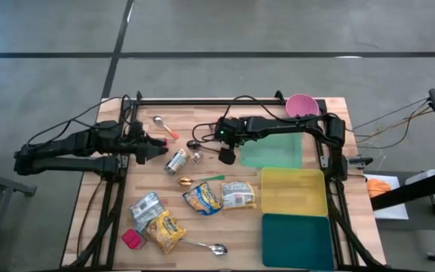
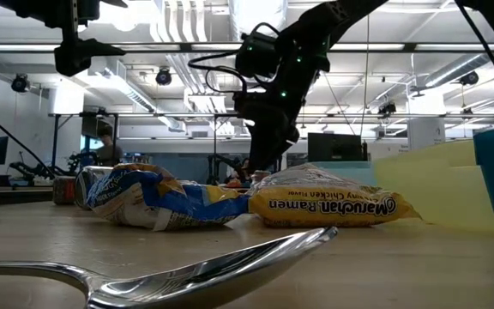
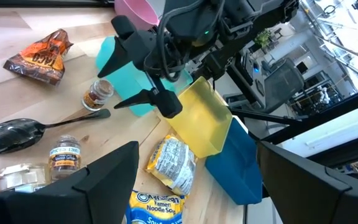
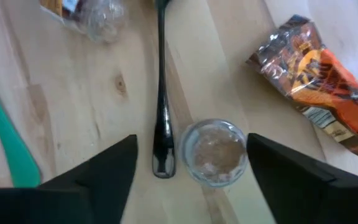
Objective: Pick & Place Food Item
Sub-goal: Put the right brown seasoning bottle into the green bin
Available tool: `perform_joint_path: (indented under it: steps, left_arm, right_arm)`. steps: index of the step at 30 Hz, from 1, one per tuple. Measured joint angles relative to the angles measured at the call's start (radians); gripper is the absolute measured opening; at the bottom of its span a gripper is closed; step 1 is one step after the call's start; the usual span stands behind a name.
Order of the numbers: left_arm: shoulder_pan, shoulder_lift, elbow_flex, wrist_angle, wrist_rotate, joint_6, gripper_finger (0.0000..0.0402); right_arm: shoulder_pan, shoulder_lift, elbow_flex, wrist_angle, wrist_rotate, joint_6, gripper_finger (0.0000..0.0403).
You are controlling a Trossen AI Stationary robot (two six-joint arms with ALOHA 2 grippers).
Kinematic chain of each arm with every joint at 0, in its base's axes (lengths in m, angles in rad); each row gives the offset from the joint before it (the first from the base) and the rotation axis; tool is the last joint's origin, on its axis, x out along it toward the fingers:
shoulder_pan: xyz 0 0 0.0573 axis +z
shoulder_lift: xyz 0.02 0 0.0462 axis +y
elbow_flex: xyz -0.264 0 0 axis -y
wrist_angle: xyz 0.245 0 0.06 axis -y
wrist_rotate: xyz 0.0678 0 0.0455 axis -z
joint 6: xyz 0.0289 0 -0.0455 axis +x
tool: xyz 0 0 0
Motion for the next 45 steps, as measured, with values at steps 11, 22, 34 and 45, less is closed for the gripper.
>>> perform_joint_path:
  steps: [11,22,34,45]
  left_arm:
    - [0.000,0.000,0.000,0.000,0.000,0.007,0.0333]
    - [0.000,0.000,0.000,0.000,0.000,0.009,0.0333]
    - [0.000,0.000,0.000,0.000,0.000,0.010,0.0333]
    - [0.000,0.000,0.000,0.000,0.000,0.010,0.0333]
  right_arm:
    - [-0.009,0.001,-0.004,0.002,0.000,-0.019,0.0127]
    - [-0.014,-0.001,-0.003,-0.002,-0.106,-0.028,0.0112]
    - [-0.012,-0.001,-0.006,-0.006,-0.068,-0.076,0.0288]
    - [-0.011,-0.001,-0.009,-0.008,0.011,-0.098,0.0302]
